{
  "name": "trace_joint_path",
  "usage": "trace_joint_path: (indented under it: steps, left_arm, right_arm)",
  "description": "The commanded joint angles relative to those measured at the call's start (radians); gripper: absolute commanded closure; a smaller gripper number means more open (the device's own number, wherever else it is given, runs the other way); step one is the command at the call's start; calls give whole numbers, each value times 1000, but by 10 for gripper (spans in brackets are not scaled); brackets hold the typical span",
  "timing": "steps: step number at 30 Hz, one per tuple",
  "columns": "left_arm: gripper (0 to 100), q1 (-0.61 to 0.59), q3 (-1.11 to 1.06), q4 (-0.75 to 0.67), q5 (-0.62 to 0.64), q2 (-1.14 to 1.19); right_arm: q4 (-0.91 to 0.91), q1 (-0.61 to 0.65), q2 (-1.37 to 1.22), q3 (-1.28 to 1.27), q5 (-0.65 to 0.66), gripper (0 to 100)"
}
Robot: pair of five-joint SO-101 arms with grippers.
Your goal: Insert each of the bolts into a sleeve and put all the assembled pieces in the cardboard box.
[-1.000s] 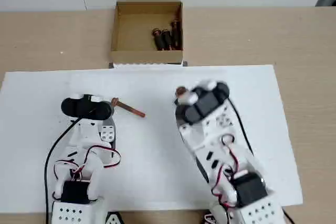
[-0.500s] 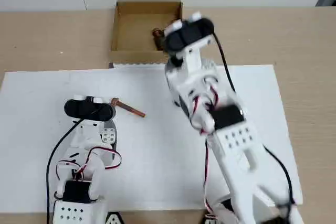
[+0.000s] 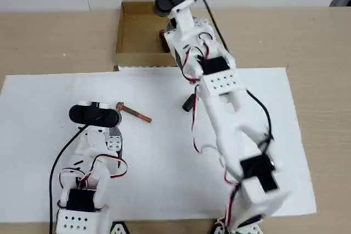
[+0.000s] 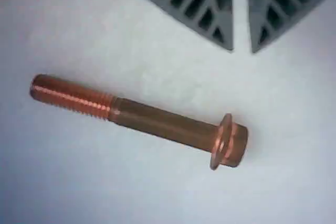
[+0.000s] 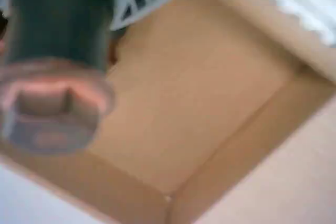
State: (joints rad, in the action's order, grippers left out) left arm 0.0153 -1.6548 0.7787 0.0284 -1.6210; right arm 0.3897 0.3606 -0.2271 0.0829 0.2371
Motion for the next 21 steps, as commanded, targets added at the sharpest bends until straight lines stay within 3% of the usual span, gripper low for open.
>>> trace_joint_path:
  steps: [1, 13, 21]
  left_arm:
    - [994, 3, 7, -5, -6, -12]
    - [994, 3, 7, -5, -5, -12]
    - [994, 3, 7, -5, -3, -12]
  right_arm:
    - [-87, -10, -113, 155, 95, 995]
    - [-140, 35, -493, 420, 288, 989]
    - [-139, 53, -552, 466, 305, 823]
